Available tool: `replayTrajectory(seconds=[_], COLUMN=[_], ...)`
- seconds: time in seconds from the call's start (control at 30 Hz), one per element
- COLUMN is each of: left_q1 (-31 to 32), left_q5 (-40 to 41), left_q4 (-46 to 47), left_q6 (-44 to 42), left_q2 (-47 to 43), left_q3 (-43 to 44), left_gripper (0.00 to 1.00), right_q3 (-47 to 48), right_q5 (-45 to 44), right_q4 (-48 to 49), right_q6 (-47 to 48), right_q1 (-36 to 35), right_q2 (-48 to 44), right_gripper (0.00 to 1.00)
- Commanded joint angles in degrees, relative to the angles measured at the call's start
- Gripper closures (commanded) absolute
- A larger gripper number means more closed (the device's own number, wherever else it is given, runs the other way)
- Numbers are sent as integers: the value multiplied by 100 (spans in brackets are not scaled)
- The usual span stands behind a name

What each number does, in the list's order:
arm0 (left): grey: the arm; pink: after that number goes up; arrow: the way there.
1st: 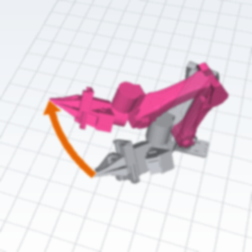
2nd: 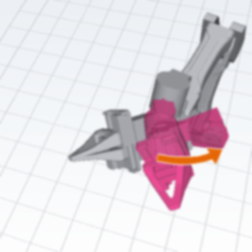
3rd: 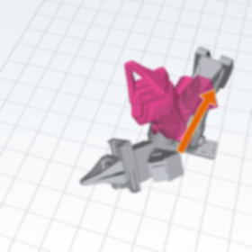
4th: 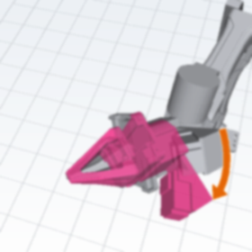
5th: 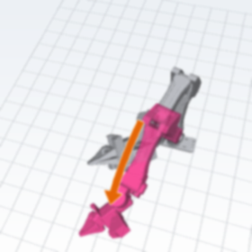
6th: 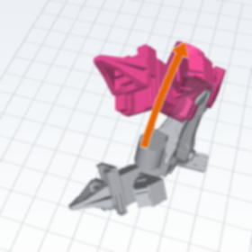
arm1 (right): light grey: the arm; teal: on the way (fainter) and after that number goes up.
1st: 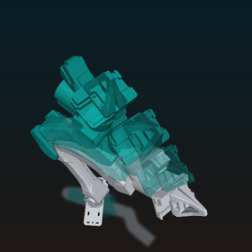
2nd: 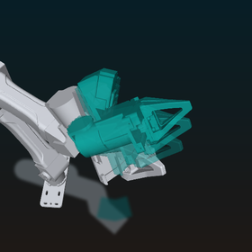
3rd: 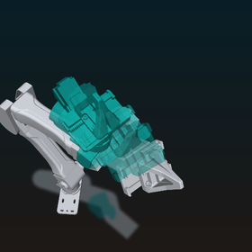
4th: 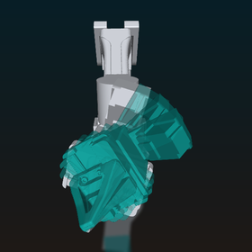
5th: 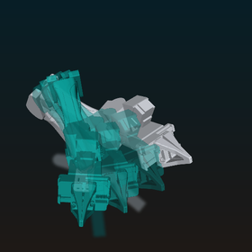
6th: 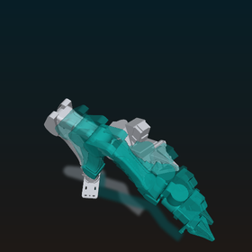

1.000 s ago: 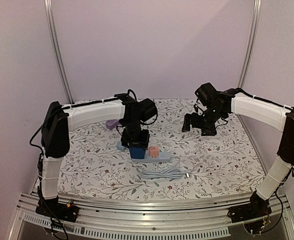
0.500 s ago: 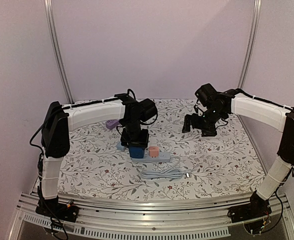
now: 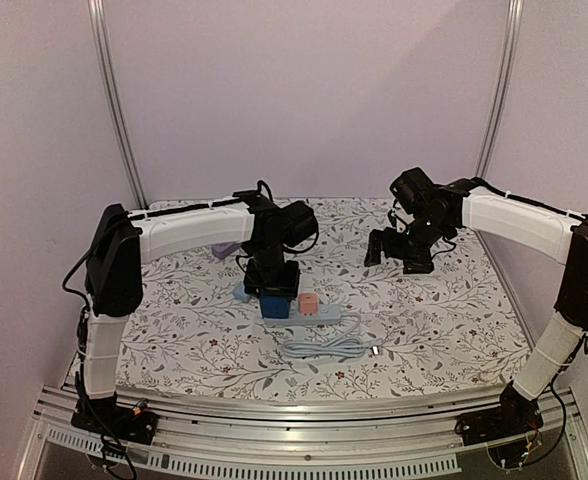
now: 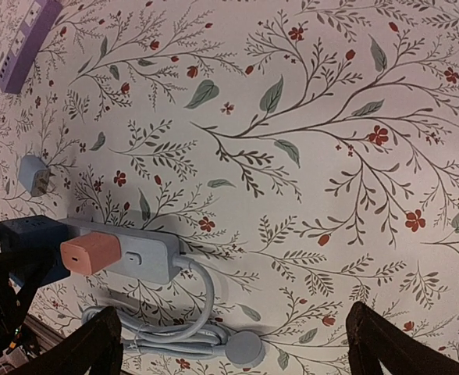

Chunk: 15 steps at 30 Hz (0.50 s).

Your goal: Insert the plug

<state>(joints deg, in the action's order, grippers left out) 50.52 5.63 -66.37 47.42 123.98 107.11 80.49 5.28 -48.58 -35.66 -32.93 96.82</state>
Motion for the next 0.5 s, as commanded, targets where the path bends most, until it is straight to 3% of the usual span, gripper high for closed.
replayTrajectory(seconds=[0.0,0.47], left_q1=[116,148], left_q5=[-45,106], left_q4=[71,415], left_q6=[53,181], left_q2=[131,-118], left_q3=[-42,-542], left_gripper=[100,100], right_q3=[-61,11], right_q5=[52,129], right_q4=[-16,2], right_q6=[6,-45], right_q1=[24,29], right_q2=[-115,-32], right_gripper=[1,1])
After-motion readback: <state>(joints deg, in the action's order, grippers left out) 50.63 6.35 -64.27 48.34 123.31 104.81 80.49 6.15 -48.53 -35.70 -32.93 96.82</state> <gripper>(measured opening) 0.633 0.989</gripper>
